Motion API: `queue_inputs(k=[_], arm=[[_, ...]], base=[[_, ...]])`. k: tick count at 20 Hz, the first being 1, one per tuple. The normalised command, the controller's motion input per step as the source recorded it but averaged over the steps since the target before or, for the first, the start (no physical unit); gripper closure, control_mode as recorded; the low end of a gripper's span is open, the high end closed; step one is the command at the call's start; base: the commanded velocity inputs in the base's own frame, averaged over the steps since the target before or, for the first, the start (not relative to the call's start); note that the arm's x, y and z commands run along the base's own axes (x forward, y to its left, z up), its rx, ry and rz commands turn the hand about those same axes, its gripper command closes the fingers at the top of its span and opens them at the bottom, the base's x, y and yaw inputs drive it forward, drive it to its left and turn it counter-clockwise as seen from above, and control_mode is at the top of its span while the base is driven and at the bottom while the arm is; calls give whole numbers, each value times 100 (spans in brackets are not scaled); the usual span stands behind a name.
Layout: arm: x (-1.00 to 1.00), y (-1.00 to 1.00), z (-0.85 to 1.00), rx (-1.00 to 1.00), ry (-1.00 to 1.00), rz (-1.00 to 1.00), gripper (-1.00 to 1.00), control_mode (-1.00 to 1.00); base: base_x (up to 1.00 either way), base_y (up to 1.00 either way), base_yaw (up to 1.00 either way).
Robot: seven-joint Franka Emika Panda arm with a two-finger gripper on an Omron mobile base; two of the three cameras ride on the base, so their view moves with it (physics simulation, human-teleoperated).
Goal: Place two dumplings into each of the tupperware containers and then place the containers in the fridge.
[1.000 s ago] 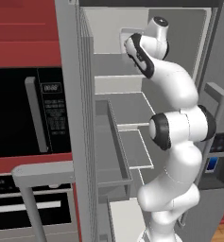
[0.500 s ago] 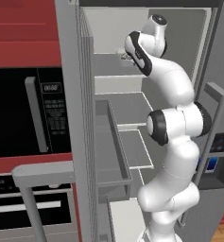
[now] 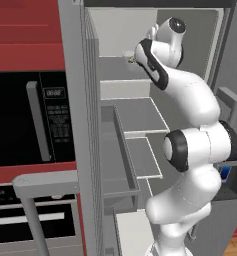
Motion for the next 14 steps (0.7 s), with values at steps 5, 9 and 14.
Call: queue_inputs(k=[5,9,14], arm=[[-100,2,16,-6,-2,1,-100,-100],[-100,2,1,-20,5,16,-100,-100],[-100,1,1,-26,15,26,-100,-100]], base=[[0,0,0],[0,0,0],[0,0,0]])
